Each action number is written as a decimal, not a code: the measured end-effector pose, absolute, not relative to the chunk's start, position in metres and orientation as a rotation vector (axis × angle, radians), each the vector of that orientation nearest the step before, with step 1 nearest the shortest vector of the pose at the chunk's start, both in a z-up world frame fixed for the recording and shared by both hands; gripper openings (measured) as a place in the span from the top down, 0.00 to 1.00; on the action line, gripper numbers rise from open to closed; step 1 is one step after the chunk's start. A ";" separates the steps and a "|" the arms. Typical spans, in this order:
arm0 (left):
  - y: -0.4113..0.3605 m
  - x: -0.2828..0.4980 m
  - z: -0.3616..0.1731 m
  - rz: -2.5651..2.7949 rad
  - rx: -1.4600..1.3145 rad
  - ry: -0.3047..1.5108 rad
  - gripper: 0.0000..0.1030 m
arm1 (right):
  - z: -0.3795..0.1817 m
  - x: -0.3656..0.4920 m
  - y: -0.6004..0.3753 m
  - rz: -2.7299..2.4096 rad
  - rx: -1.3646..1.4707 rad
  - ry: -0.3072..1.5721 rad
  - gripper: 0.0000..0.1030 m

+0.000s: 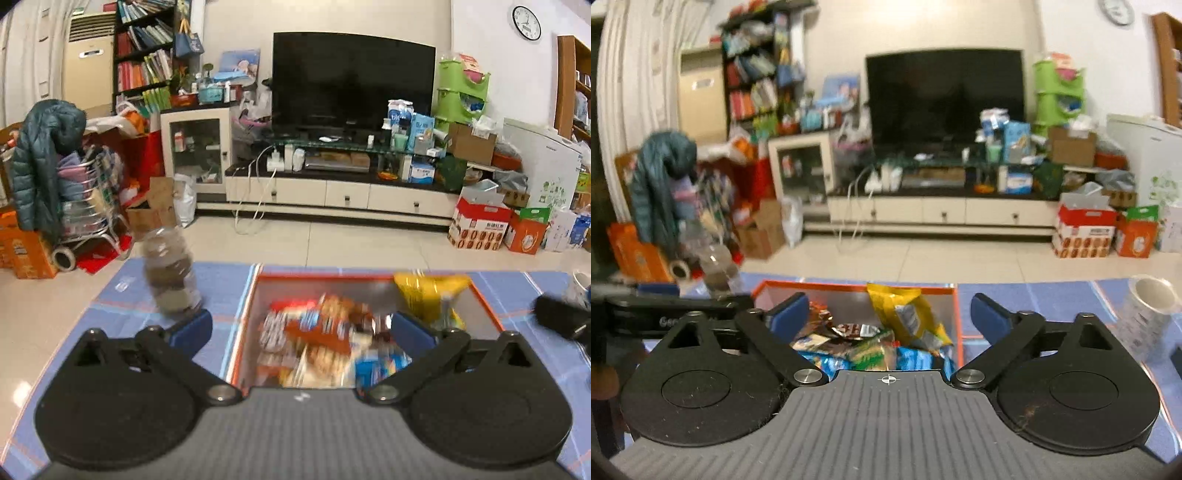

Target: Organize snacks

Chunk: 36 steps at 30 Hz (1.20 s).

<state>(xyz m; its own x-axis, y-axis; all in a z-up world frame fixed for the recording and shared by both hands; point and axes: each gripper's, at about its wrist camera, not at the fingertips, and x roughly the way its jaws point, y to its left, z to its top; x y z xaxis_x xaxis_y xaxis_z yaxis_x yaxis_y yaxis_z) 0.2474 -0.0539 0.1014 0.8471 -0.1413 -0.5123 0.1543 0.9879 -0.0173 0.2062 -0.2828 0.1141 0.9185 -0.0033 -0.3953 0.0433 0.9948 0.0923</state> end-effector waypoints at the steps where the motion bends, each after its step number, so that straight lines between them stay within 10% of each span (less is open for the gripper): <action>1: -0.052 0.235 0.100 -0.140 0.021 0.546 0.01 | 0.115 0.190 -0.281 -0.031 0.120 0.399 0.14; 36: -0.055 0.183 0.041 -0.031 0.060 0.636 0.01 | 0.059 0.164 -0.241 -0.157 0.066 0.612 0.07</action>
<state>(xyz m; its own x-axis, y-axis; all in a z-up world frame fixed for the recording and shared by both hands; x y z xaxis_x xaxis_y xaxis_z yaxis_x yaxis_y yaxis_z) 0.1834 -0.0552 0.0407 0.8039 -0.0101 -0.5947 0.0472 0.9978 0.0468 0.1638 -0.2411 0.0585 0.8067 -0.1273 -0.5770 0.1664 0.9859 0.0152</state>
